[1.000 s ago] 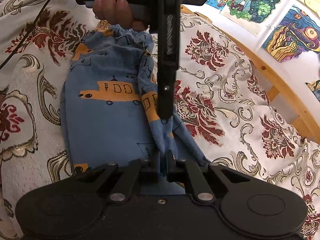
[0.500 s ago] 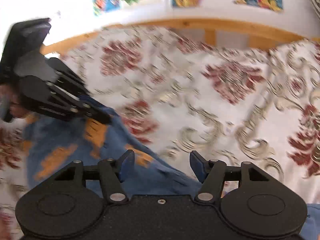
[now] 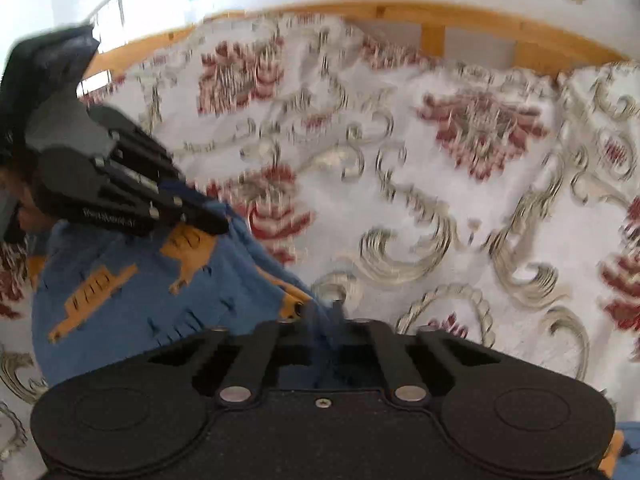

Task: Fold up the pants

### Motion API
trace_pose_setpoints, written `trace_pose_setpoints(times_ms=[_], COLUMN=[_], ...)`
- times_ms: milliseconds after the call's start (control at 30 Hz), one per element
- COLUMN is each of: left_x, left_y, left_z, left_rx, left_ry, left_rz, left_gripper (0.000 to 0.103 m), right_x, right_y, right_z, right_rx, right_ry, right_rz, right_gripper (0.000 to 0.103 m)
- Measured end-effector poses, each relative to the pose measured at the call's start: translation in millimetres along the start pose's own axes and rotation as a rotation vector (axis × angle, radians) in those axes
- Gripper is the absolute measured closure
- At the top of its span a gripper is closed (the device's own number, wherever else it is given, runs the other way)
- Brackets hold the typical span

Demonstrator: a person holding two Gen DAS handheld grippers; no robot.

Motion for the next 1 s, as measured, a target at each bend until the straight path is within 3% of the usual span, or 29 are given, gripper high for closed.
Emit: trace_pose_setpoints(times_ms=[100,167,267,367,433,567,633,733,800,900,1000], left_x=[7,7,-8,-13,-13,-26,-25,-11,4,27,37], left_y=[2,5,10,12,11,8,8,12,18,33,56], left_z=[1,1,2,0,-2,-8,-11,-14,-11,6,34], left_rx=[0.018,0.047,0.076,0.105,0.128,0.175,0.213,0.288,0.321,0.315,0.250], left_ry=[-0.002,0.000,-0.021,-0.029,-0.038,-0.056,-0.058,-0.062,-0.078,-0.080,-0.057], left_rz=[0.056,0.086,0.057,0.048,0.059,0.047,0.056,0.086,0.127,0.174,0.154], left_gripper=[0.094,0.094,0.093,0.085,0.076,0.059,0.057,0.053,0.044,0.034,0.031], right_x=[18,13,-4,13,14,-25,-14,17,38,62,74], right_y=[3,9,17,13,9,11,5,4,16,46,85], right_z=[-16,-24,-23,-31,-41,-30,-24,-23,-25,-32,-31], right_rx=[0.090,0.117,0.076,0.039,0.043,-0.029,-0.088,-0.114,-0.145,-0.175,-0.276], right_ry=[0.101,0.172,0.235,0.208,0.169,0.166,0.208,0.240,0.228,0.230,0.232], right_rz=[0.084,0.091,0.027,0.097,0.098,-0.036,-0.005,0.060,0.073,0.043,-0.007], right_gripper=[0.103,0.101,0.075,0.071,0.069,0.065,0.066,0.056,0.048,0.048,0.048])
Point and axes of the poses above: each gripper's, at about its wrist camera, not at the fingertips, and x roughly against the way its jaws point, z to its right, y to its underside, the point moved 5 cm from there along -x, roughly the way its jaws point, and after that the axes turned 12 degrees about -z, right-handed, at the moved point
